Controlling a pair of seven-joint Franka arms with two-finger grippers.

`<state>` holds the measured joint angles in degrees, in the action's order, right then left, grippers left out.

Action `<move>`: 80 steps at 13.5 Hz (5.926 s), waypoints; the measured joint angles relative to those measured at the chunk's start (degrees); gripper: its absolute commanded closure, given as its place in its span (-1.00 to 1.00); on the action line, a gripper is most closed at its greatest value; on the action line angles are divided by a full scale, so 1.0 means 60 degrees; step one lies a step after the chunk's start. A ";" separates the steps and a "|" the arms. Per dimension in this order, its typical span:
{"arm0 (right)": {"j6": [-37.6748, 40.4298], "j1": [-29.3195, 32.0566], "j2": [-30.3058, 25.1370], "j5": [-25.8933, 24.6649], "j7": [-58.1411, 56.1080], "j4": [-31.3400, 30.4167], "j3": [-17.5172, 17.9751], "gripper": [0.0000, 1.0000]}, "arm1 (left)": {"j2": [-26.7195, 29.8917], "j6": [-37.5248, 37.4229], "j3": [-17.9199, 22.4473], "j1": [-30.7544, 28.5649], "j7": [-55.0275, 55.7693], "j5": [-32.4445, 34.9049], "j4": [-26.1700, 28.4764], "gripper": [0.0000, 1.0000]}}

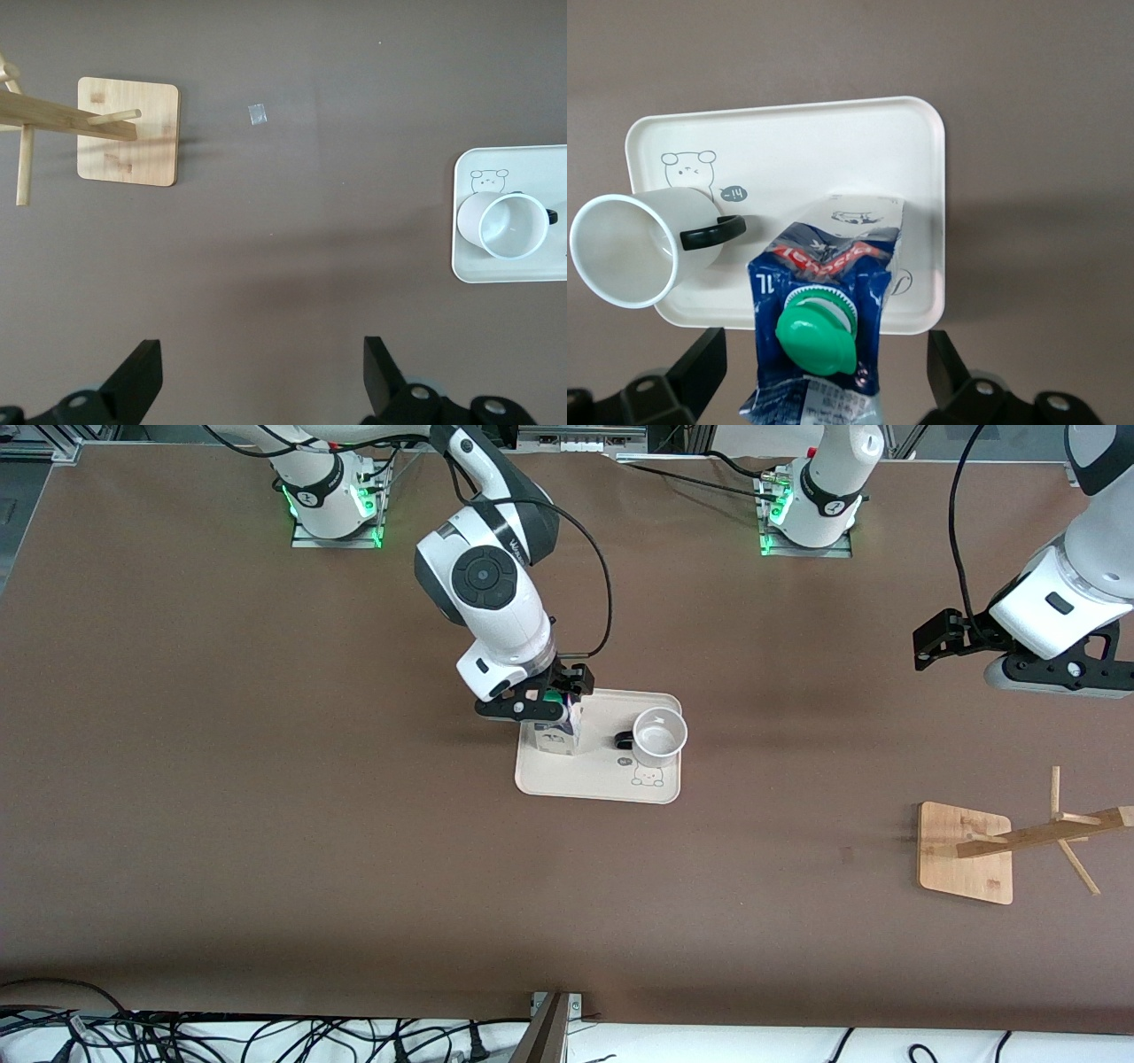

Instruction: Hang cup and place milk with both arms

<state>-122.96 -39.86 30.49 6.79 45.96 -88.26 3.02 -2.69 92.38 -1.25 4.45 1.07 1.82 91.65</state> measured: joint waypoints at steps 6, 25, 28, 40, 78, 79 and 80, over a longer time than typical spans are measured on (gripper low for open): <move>-0.0024 -0.0098 0.0104 -0.0252 0.0198 0.0001 -0.0006 -0.19 | 0.0000 -0.0017 0.0000 0.0000 0.0000 0.0000 -0.0004 -1.00; 0.2778 0.1847 -0.1182 -0.0045 -0.3387 0.0468 -0.0525 -0.04 | -0.2689 -0.0042 -0.0660 0.0803 -0.5301 -0.0011 -0.0809 -1.00; 0.3330 0.2360 -0.1150 0.0025 -0.5414 0.0389 -0.1420 -0.04 | -0.3497 0.0022 -0.1268 0.0802 -0.5726 -0.0015 -0.0791 -1.00; 0.2121 0.3022 -0.0997 0.0506 -0.9529 -0.1450 -0.3481 -0.05 | -0.5982 0.2061 -0.1833 0.4010 -0.0127 0.2299 -0.0798 -0.67; 0.4457 0.6396 -0.5236 -0.1446 -0.9031 -0.1524 -0.0029 -1.00 | -0.3706 -0.1302 -0.1409 -0.3218 -0.0850 -0.1465 -0.3893 1.00; 0.4556 0.6423 -0.5236 -0.1463 -0.9031 -0.1413 -0.0065 -1.00 | -0.3797 -0.1254 -0.1408 -0.3372 -0.0898 -0.1621 -0.3918 1.00; 0.4619 0.6450 -0.5236 -0.1464 -0.9031 -0.1329 -0.0088 -1.00 | -0.3891 -0.1218 -0.1408 -0.3493 -0.0944 -0.1848 -0.3934 1.00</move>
<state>-95.24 -1.16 -0.93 -1.99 -8.22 -96.24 2.49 -26.04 85.07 -9.70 -16.51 -4.59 -9.27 68.05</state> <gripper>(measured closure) 0.000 0.921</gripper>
